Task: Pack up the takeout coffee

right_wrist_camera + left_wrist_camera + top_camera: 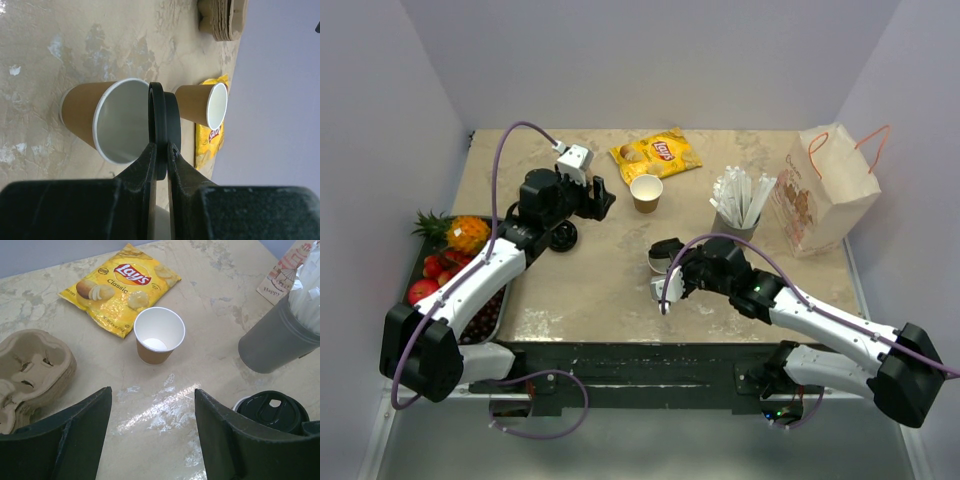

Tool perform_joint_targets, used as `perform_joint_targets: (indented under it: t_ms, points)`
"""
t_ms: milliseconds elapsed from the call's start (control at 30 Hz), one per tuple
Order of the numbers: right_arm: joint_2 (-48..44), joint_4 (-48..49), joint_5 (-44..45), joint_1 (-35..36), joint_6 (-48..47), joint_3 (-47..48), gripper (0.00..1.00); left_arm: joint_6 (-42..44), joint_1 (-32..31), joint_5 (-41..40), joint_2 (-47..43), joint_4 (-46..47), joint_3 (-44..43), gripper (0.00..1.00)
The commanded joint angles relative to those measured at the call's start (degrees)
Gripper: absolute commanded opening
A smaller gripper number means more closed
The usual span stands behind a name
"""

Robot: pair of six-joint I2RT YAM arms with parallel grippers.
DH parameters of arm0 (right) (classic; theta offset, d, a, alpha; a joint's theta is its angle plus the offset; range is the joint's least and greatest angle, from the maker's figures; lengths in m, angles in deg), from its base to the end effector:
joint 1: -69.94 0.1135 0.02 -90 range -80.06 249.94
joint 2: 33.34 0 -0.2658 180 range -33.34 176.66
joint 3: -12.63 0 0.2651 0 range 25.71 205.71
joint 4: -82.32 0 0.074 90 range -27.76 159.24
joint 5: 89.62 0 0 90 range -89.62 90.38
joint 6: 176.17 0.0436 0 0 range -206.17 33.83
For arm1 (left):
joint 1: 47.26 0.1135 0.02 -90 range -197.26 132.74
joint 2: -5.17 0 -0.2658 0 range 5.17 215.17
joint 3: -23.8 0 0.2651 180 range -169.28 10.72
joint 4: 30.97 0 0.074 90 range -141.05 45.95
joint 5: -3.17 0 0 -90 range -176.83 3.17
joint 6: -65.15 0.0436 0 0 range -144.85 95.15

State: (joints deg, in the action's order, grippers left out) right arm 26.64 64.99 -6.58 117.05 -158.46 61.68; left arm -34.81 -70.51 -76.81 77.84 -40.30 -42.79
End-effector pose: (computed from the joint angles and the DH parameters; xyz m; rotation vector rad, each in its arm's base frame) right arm 0.1667 0.1872 0.2378 -1.8181 0.9756 -0.1463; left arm 0.2884 -0.1322 0.3081 0.3402 1.8421 -0.5638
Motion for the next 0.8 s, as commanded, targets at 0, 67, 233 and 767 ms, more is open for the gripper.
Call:
perform_joint_targets:
  t_ms: [0, 67, 233, 767]
  points:
    - [-1.3, 1.9, 0.5, 0.3, -0.7, -0.9, 0.06, -1.0, 0.5, 1.0, -0.5, 3.1, 0.5, 0.72]
    - [-1.7, 3.0, 0.6, 0.4, 0.1, -0.5, 0.05, -1.1, 0.5, 1.1, -0.4, 3.1, 0.4, 0.71]
    - [-1.7, 3.0, 0.5, 0.4, 1.5, 2.9, 0.05, -1.0, 0.5, 1.3, 0.0, 3.2, 0.2, 0.72]
    - [1.4, 9.3, 3.9, 0.4, 0.0, -0.1, 0.09, -1.5, 0.5, 2.1, 0.7, 3.4, 0.0, 0.71]
